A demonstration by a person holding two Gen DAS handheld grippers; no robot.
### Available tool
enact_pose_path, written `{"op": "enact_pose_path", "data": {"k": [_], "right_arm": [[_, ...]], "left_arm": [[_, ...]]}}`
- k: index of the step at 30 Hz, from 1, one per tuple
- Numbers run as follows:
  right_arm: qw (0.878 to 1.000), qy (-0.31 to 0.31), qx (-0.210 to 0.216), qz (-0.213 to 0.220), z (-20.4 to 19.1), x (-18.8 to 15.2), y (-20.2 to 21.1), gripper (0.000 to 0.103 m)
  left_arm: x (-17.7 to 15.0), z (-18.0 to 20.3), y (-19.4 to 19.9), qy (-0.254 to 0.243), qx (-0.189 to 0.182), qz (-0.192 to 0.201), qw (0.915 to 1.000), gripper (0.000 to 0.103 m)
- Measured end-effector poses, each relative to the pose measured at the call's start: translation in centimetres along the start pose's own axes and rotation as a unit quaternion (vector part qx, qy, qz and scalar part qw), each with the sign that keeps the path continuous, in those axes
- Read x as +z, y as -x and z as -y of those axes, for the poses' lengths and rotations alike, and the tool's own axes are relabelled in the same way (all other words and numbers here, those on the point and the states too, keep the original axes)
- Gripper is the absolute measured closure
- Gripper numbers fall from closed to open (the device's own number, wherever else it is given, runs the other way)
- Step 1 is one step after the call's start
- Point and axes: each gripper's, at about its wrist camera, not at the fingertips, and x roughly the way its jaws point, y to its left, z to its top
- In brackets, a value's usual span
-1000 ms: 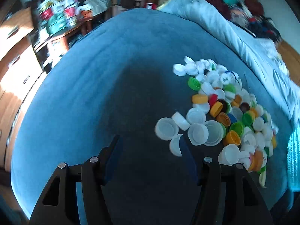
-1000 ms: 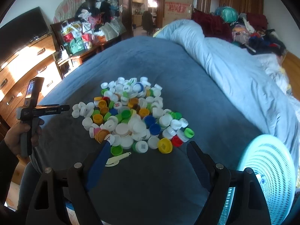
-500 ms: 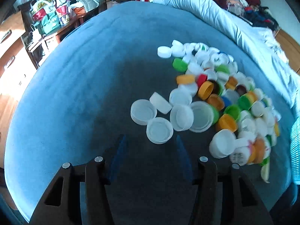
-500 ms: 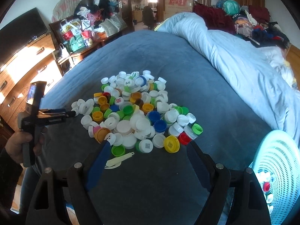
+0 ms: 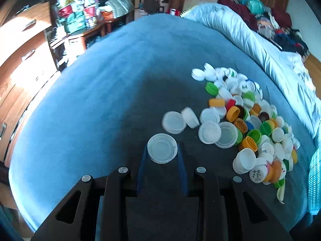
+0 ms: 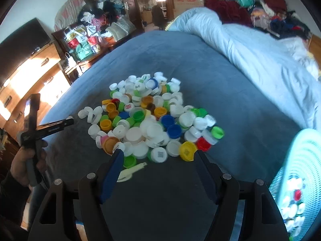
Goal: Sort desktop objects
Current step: 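Hold the white cap in the left gripper while the right gripper grasps a clear cap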
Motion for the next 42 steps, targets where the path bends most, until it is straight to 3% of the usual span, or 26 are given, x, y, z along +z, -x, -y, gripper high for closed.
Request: {"op": "enact_pose_path", "data": {"k": [2,6,10,11,15,17,19,23,27,36,39,42], "right_arm": [[0.999,0.014,0.034,0.000,-1.8,0.8,-1.7,0.026],[0.986,0.045,0.157,-0.019,-7.9,2.3,-6.6,0.031],[0.969,0.083,0.228,-0.049,-14.9,3.2,-13.0,0.049],[0.967,0.089,0.231,-0.061,-16.2,3.2,-14.6,0.055],[0.970,0.118,0.196,-0.077,-19.3,3.4,-19.4,0.056],[0.974,0.131,0.172,-0.075,-20.0,3.6,-21.2,0.056],[0.977,0.140,0.148,-0.064,-20.3,4.1,-22.3,0.063],[0.981,0.131,0.132,-0.052,-20.1,5.3,-23.7,0.063],[0.978,0.141,0.149,-0.047,-20.6,5.9,-23.5,0.061],[0.977,0.158,0.134,-0.047,-22.0,6.2,-24.9,0.060],[0.978,0.160,0.127,-0.049,-21.9,6.4,-25.3,0.061],[0.978,0.161,0.120,-0.048,-22.0,6.4,-25.3,0.069]], "left_arm": [[0.3,-1.1,1.0,0.013,0.005,0.010,0.9998,0.078],[1.0,-2.9,2.0,0.035,0.015,0.021,0.9991,0.078],[1.5,-5.0,2.3,0.060,0.009,0.025,0.9978,0.078],[1.5,-5.4,2.2,0.064,0.006,0.024,0.9976,0.078],[1.5,-6.2,1.7,0.071,-0.004,0.023,0.9972,0.078],[1.4,-6.2,1.6,0.069,-0.011,0.022,0.9973,0.078],[1.4,-6.4,1.3,0.070,-0.015,0.021,0.9972,0.078],[1.4,-6.9,1.1,0.079,-0.026,0.022,0.9963,0.078],[1.3,-7.3,1.0,0.082,-0.031,0.022,0.9959,0.078],[1.1,-7.0,0.8,0.082,-0.033,0.019,0.9959,0.078],[1.1,-6.9,0.8,0.082,-0.031,0.020,0.9959,0.078],[1.0,-7.0,0.6,0.086,-0.029,0.018,0.9957,0.078]]}}
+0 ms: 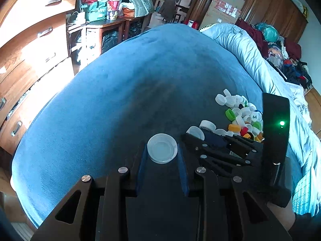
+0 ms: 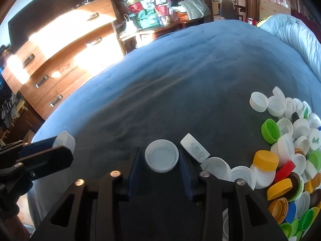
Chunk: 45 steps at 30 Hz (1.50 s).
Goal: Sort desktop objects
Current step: 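Hold the white cap in the left gripper while the right gripper grasps a clear cap, then carry both held caps over the blue basket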
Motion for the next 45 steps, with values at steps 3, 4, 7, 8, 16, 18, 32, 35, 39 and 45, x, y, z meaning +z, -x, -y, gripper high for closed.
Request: {"op": "enact_pose_path", "data": {"k": [3,4,7,8,16,18,32,35,39,45], "right_arm": [[1.000,-0.010,0.001,0.006,0.1,0.0,1.5,0.069],[1.000,-0.018,0.000,0.012,0.1,0.0,2.7,0.069],[0.999,-0.021,-0.004,0.031,-0.2,0.0,6.0,0.069],[0.999,-0.019,-0.010,0.037,-0.3,-0.2,7.5,0.069],[0.995,-0.039,-0.058,0.075,1.1,-2.5,18.4,0.069],[0.992,-0.048,-0.077,0.083,1.9,-3.6,21.1,0.069],[0.962,-0.127,-0.202,0.134,8.8,-11.9,36.8,0.069],[0.953,-0.145,-0.226,0.143,10.3,-13.6,39.7,0.069],[0.941,-0.160,-0.255,0.153,11.6,-15.6,43.3,0.069],[0.922,-0.198,-0.290,0.163,14.1,-19.9,48.4,0.069]], "left_arm": [[0.0,0.0,0.5,-0.002,0.010,0.006,0.9999,0.078],[0.1,0.0,0.6,-0.002,0.010,0.008,0.9999,0.078],[0.3,0.5,1.4,-0.003,0.017,0.014,0.9998,0.078],[0.3,0.9,1.7,-0.006,0.018,0.016,0.9997,0.078],[0.1,6.4,4.8,-0.048,-0.004,0.036,0.9982,0.078],[-0.1,8.2,5.5,-0.060,-0.019,0.037,0.9974,0.078],[-3.1,24.7,10.5,-0.187,-0.117,0.029,0.9750,0.078],[-4.1,28.1,11.2,-0.209,-0.134,0.025,0.9683,0.078],[-5.5,32.4,11.8,-0.230,-0.163,0.013,0.9592,0.078],[-7.9,39.8,13.7,-0.276,-0.205,0.007,0.9389,0.078]]}}
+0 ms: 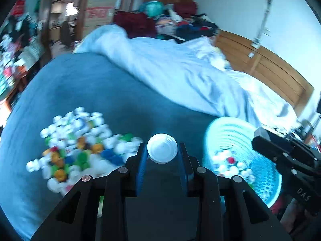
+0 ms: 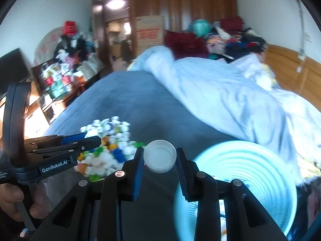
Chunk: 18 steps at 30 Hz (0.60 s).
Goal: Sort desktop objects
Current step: 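Carry both held caps over the blue basket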
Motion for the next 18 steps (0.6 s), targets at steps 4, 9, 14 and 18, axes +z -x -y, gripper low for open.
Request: {"op": "enact_pose_path", "data": {"k": [4,9,14,18], "right_arm": [[0.999,-0.021,-0.026,-0.002,3.5,-0.8,1.5,0.069],[0.998,-0.042,-0.044,-0.002,6.9,-1.5,2.9,0.069],[0.997,-0.053,-0.059,-0.010,9.1,-2.1,3.6,0.069],[0.996,-0.059,-0.063,-0.022,10.5,-2.7,3.8,0.069]], "left_arm": [[1.1,4.8,-0.8,-0.026,-0.026,-0.002,0.9993,0.078],[1.8,9.3,-1.8,-0.050,-0.049,-0.015,0.9974,0.078],[1.7,12.9,-3.1,-0.073,-0.077,-0.042,0.9935,0.078],[1.7,15.9,-4.1,-0.090,-0.094,-0.066,0.9893,0.078]]}}
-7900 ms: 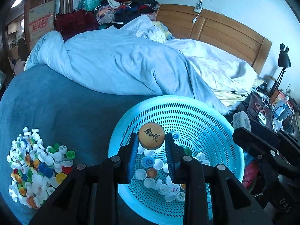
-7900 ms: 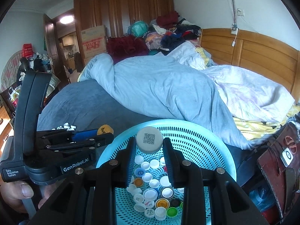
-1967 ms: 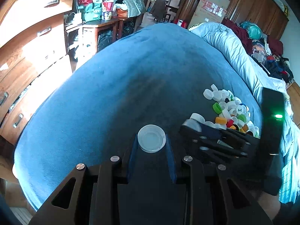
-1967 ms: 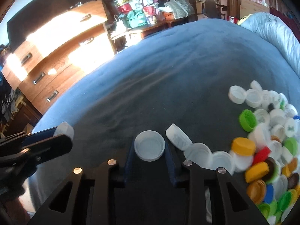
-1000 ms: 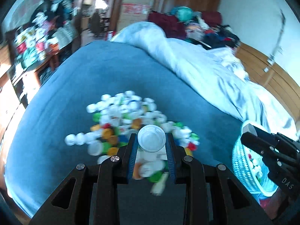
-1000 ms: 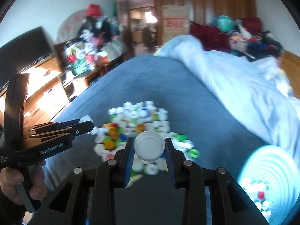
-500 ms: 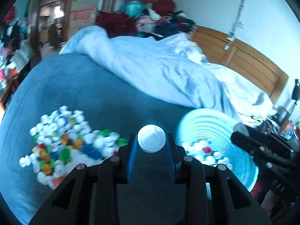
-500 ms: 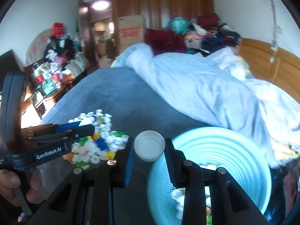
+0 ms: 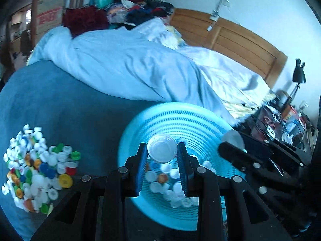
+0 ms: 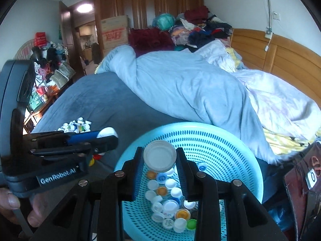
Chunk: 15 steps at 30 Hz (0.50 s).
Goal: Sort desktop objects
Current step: 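Carry both held caps over the blue basket, then open the left gripper over the basket while the right gripper releases its cap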
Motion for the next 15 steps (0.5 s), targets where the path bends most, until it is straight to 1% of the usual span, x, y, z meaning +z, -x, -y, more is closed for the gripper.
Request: {"op": "enact_pose_path", "data": {"k": [3,7,15], "right_arm": [[1.000,-0.006,-0.002,-0.010,0.9,-0.3,-0.3,0.069],[1.000,-0.017,-0.007,-0.020,2.0,-0.7,-0.9,0.069],[0.999,-0.027,-0.007,-0.031,3.0,-1.3,-1.6,0.068]], "left_arm": [[0.3,1.3,-1.3,-0.004,-0.006,-0.017,0.9998,0.078],[0.4,2.0,-2.6,-0.005,-0.009,-0.037,0.9993,0.078],[0.2,2.3,-4.0,-0.005,-0.004,-0.051,0.9987,0.078]]}}
